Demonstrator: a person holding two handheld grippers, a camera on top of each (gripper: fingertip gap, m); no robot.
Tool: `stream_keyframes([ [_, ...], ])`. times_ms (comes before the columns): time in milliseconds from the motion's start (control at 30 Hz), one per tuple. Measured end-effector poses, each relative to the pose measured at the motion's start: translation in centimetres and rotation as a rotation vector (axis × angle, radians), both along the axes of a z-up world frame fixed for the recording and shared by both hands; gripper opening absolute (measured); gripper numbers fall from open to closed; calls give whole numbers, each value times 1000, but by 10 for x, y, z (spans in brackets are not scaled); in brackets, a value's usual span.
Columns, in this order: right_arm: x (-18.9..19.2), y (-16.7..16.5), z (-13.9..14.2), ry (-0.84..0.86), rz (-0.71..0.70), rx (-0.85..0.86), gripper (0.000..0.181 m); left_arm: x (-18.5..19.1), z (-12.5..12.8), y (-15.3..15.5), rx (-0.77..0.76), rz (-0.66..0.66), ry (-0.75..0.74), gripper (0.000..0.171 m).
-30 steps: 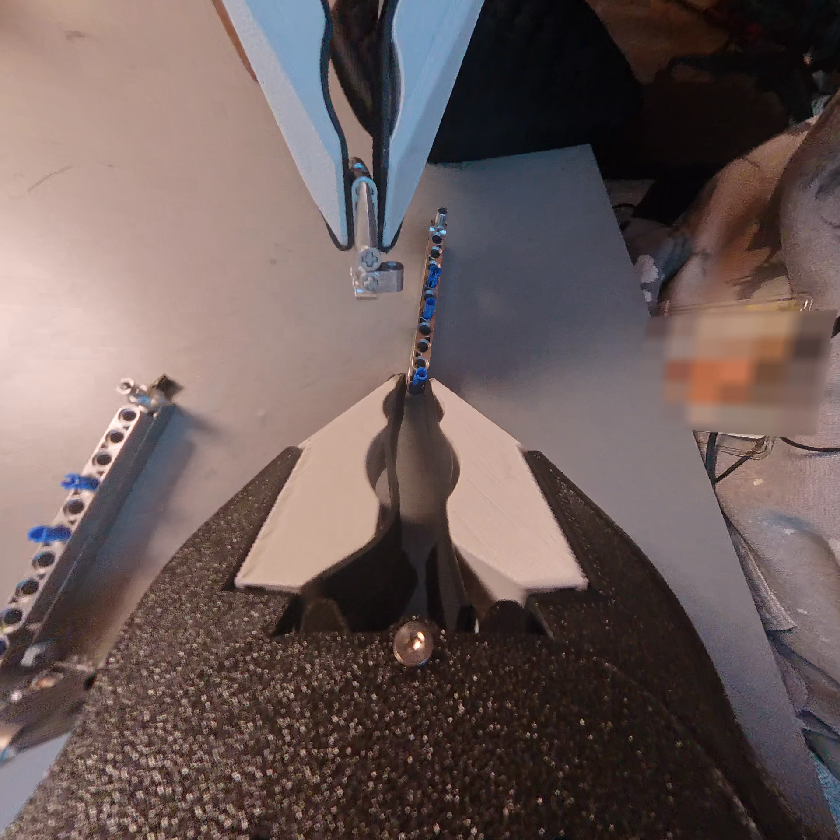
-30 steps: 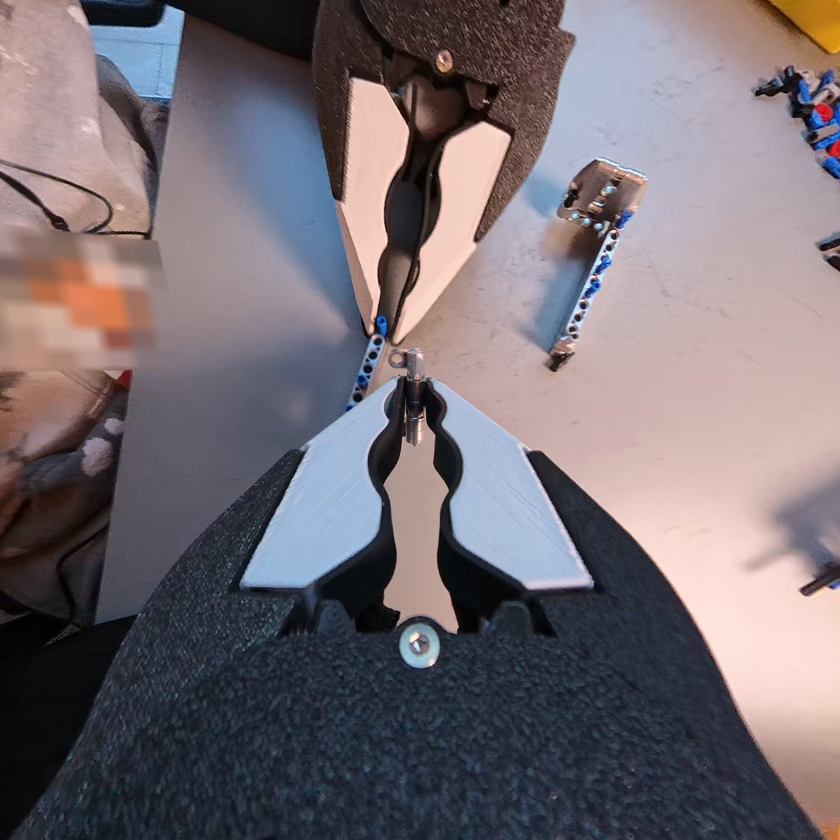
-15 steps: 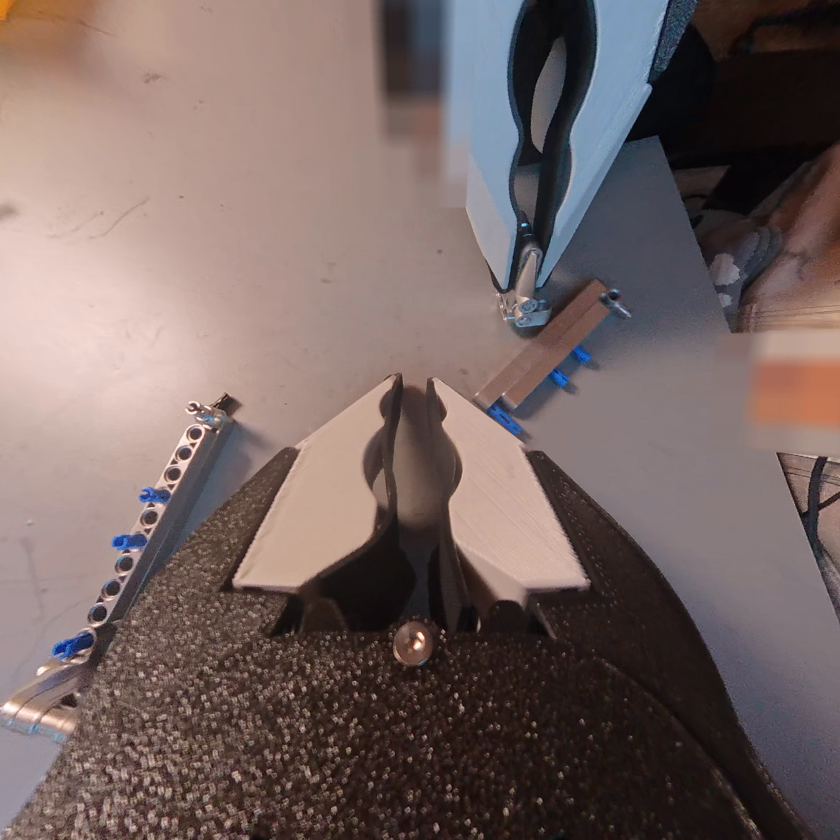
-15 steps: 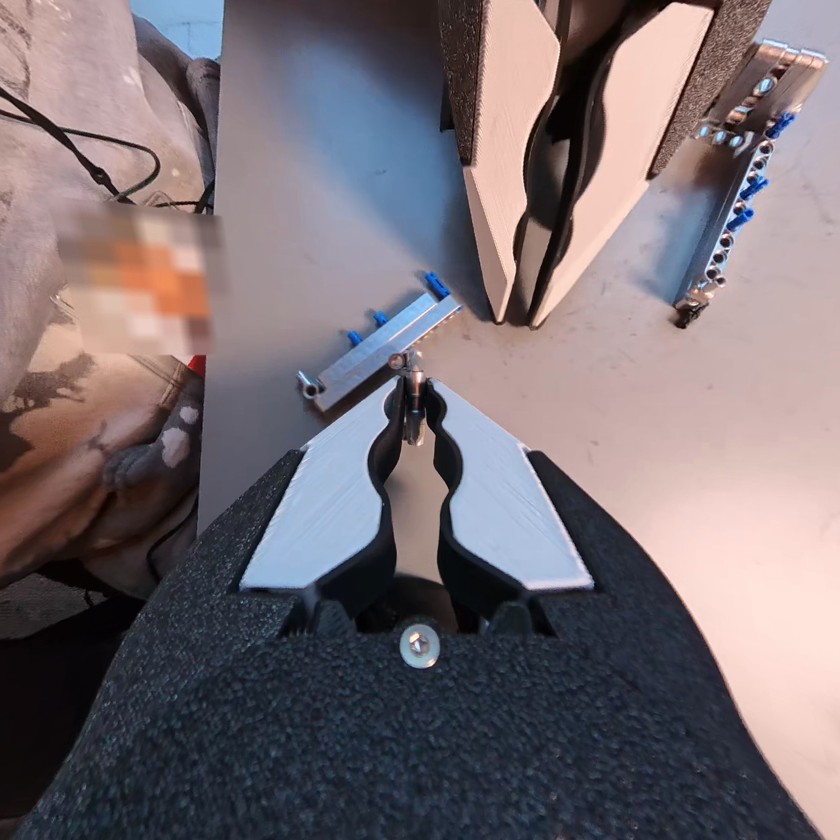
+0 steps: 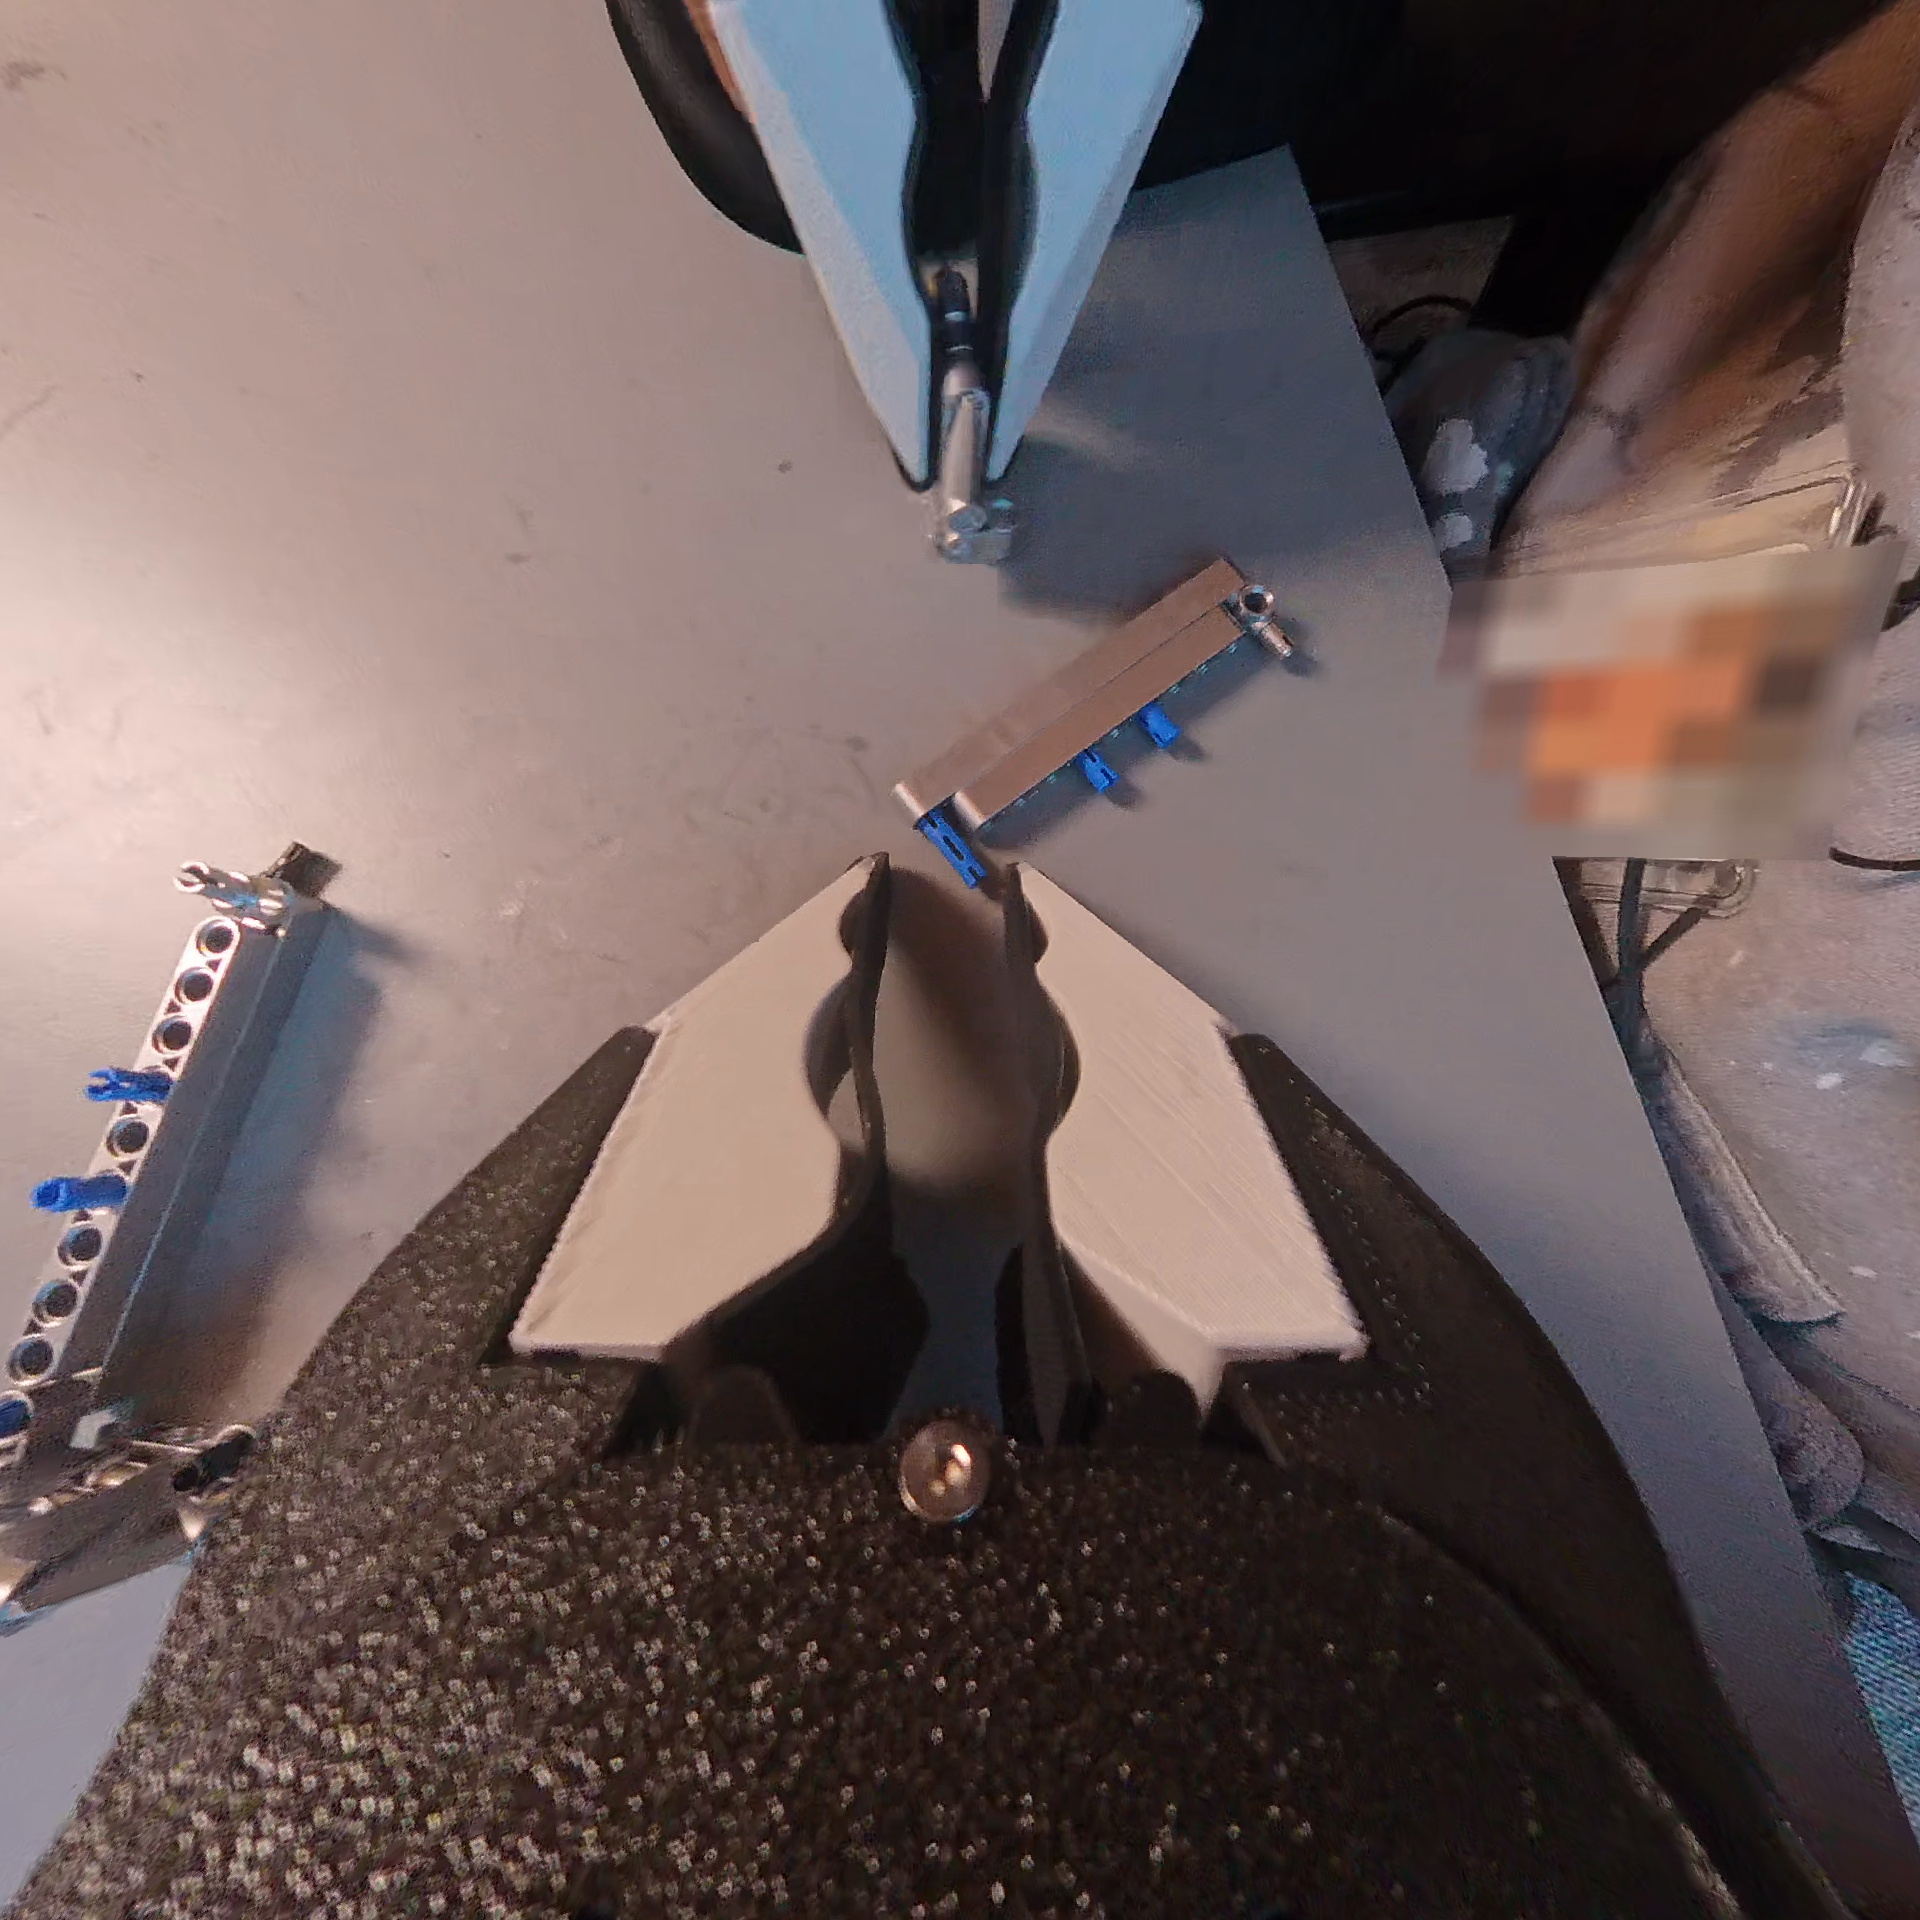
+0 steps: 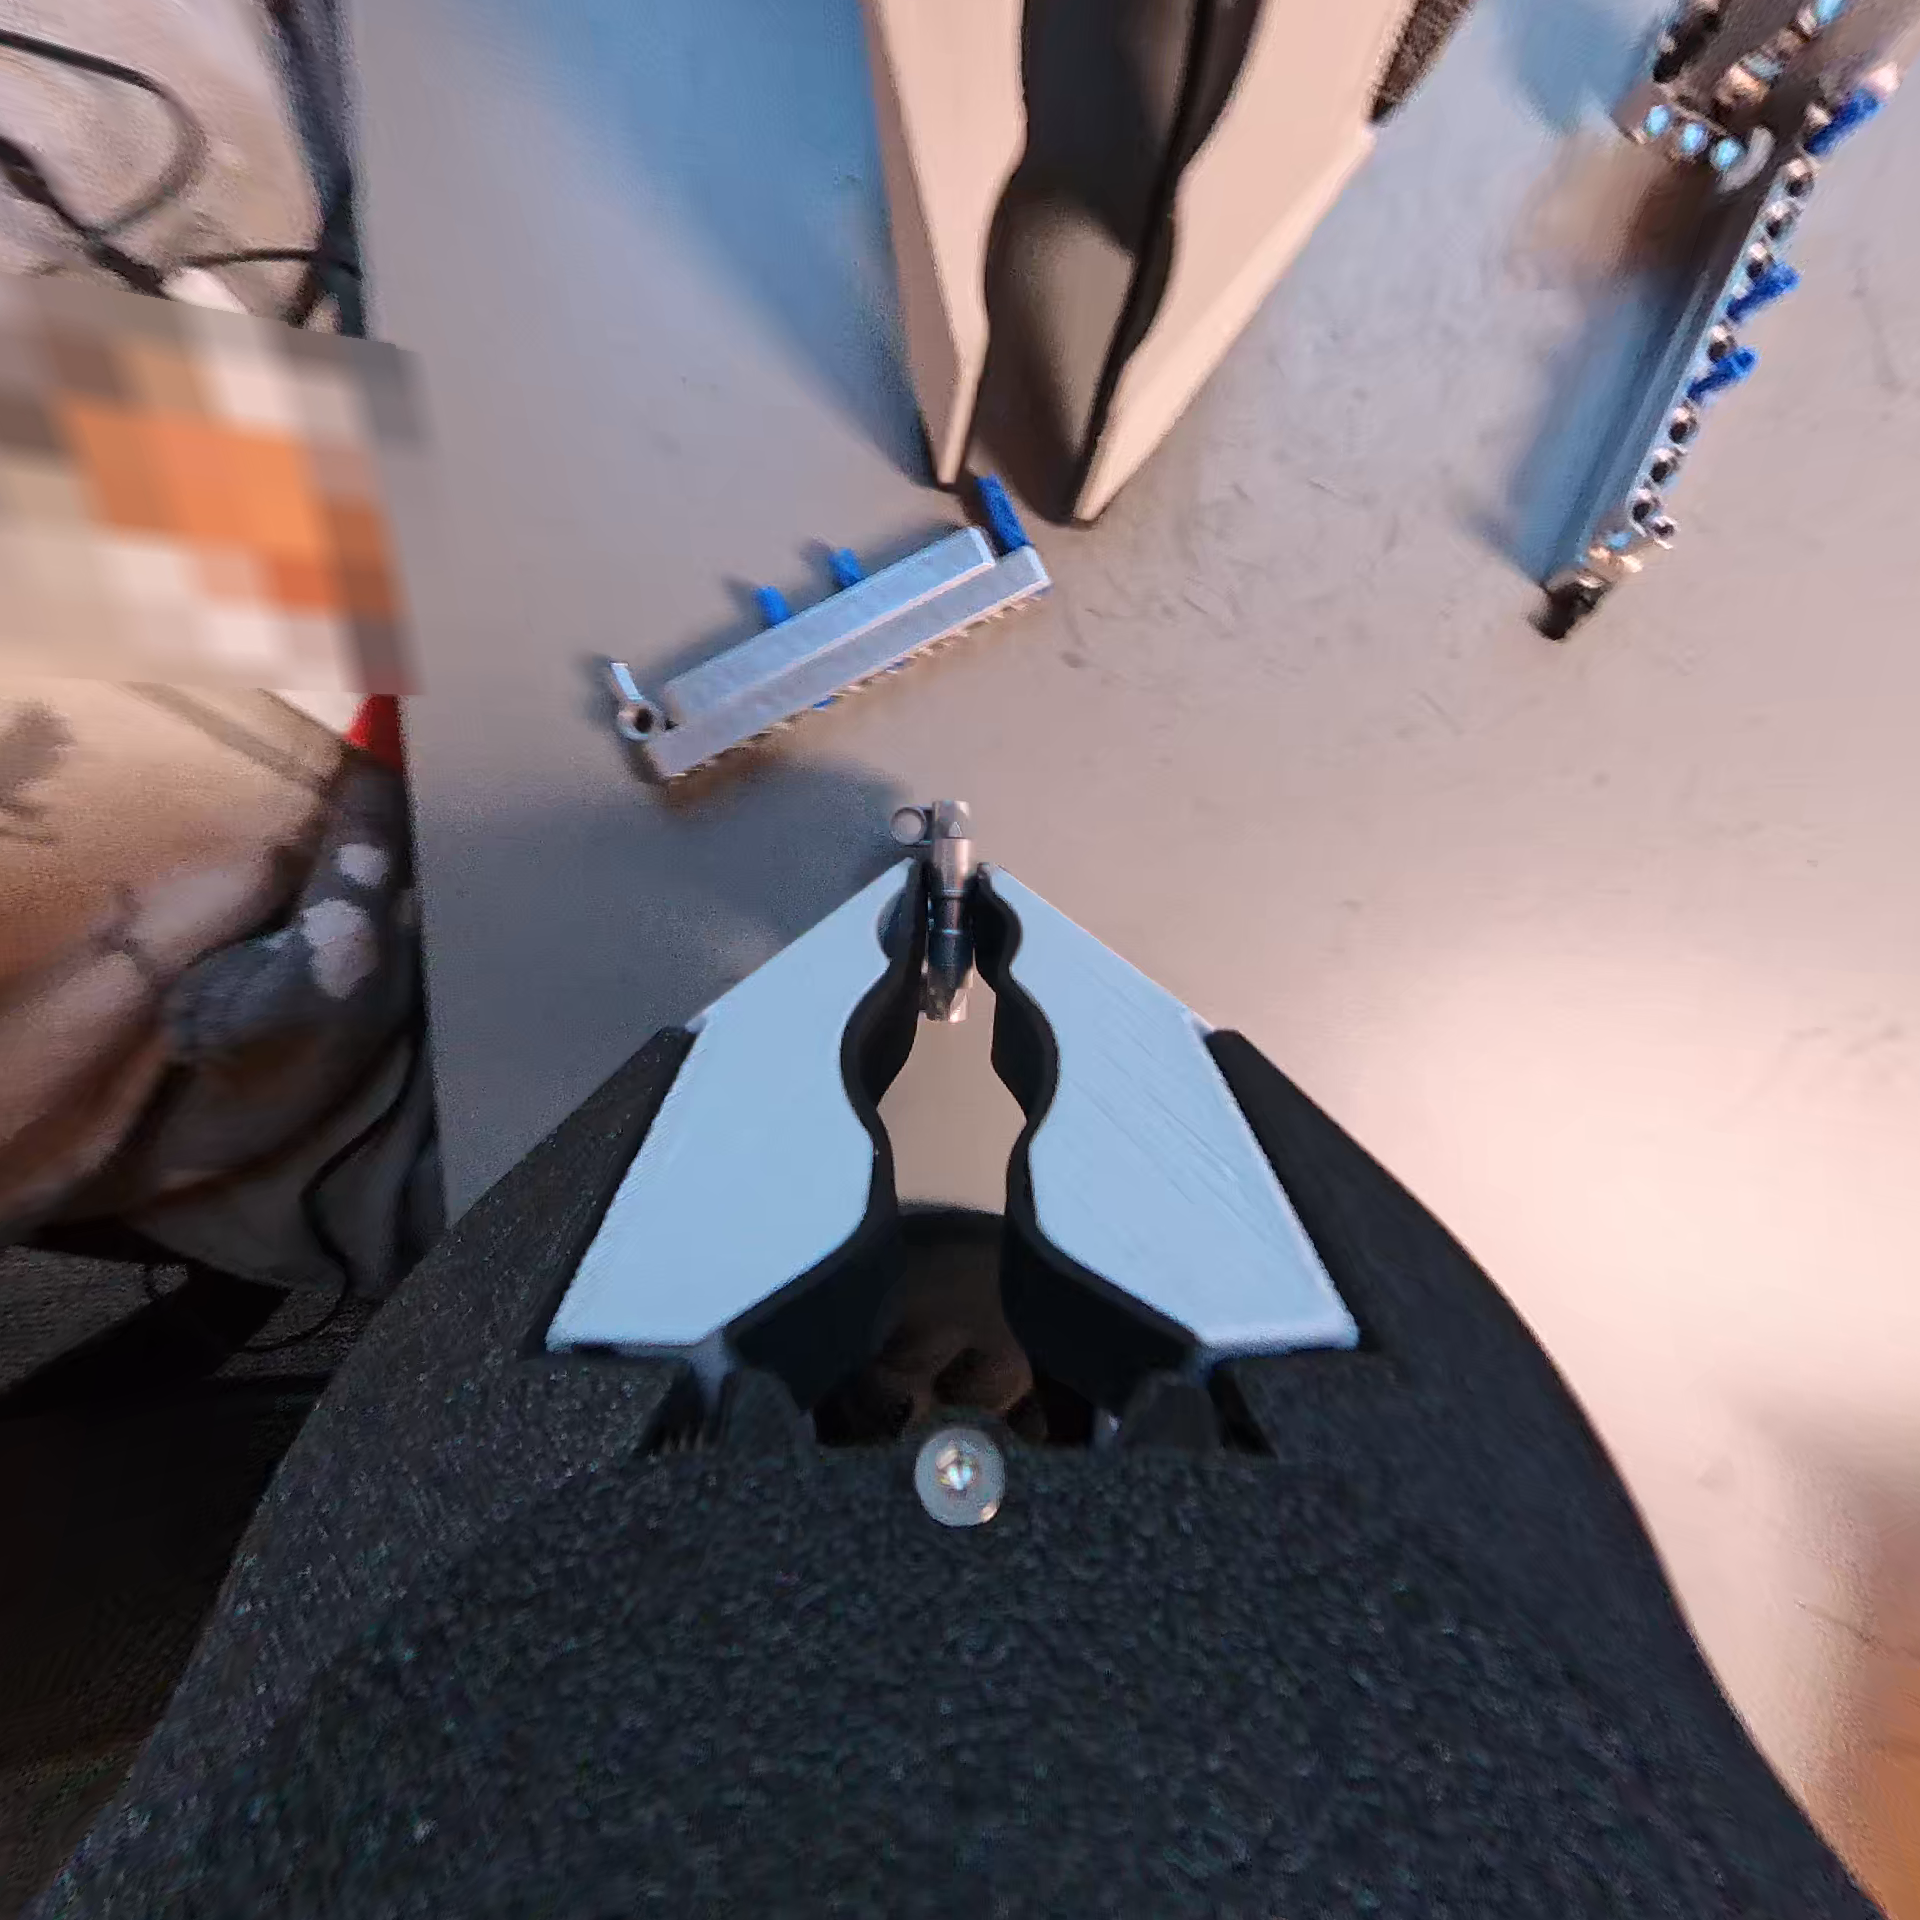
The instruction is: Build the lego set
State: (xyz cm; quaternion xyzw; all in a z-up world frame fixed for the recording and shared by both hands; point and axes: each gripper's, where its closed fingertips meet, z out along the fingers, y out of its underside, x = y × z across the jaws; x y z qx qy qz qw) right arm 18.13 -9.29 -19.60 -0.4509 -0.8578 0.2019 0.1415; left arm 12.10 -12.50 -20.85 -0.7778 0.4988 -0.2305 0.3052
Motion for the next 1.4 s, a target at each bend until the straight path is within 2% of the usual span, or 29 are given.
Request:
stream_keyframes([
  [200, -20, 29, -6, -23, -51, 113, 6, 6, 0, 1, 22, 13, 16, 9],
  [267, -27, 36, -4, 9, -86, 127, 13, 7, 0, 2, 24, 29, 22, 7],
  [400, -32, 49, 27, 161, -218, 123, 31, 7, 0, 5, 12, 71, 31, 2],
  [467, -25, 40, 44, 220, -265, 76, 32, 4, 0, 8, -18, 110, 29, 1],
  [533, -18, 12, 51, 243, -271, -17, 36, 0, 3, 12, -72, 161, -3, 1],
  [600, -16, -22, 45, 241, -284, -103, 46, -5, 7, 16, -132, 221, -47, 1],
  [633, -19, -35, 38, 245, -312, -128, 56, -7, 9, 19, -156, 255, -64, 1],
  [667, -24, -43, 32, 259, -362, -142, 65, -10, 10, 22, -181, 294, -78, 1],
  [733, -36, -46, 21, 304, -507, -109, 71, -16, 11, 28, -230, 370, -118, 1],
  [800, -41, -41, 9, 317, -608, -24, 70, -19, 13, 31, -276, 423, -169, 1],
  [867, -45, -29, 1, 321, -681, 41, 61, -23, 14, 33, -299, 456, -194, 1],
  [967, -52, -21, -6, 298, -713, 72, 45, -24, 19, 34, -302, 472, -219, 1],
  [1000, -54, -18, -7, 300, -711, 87, 30, -24, 21, 34, -298, 468, -228, 1],
  [1033, -54, -15, -7, 297, -705, 89, 23, -24, 22, 34, -289, 469, -228, 1],
  [1067, -54, -13, -7, 287, -710, 75, 21, -26, 22, 34, -275, 470, -221, 2],
  [1133, -54, -14, -7, 273, -724, -48, 20, -25, 28, 34, -233, 437, -241, 2],
  [1200, -56, -18, -1, 272, -753, -292, 19, -23, 38, 34, -162, 375, -276, 4],
  [1300, -57, -20, 17, 286, -801, -688, 15, -20, 54, 29, -42, 257, -323, 17],
  [1400, -57, -22, 36, 285, -827, -1034, 16, -20, 58, 26, 40, 196, -336, 22],
])
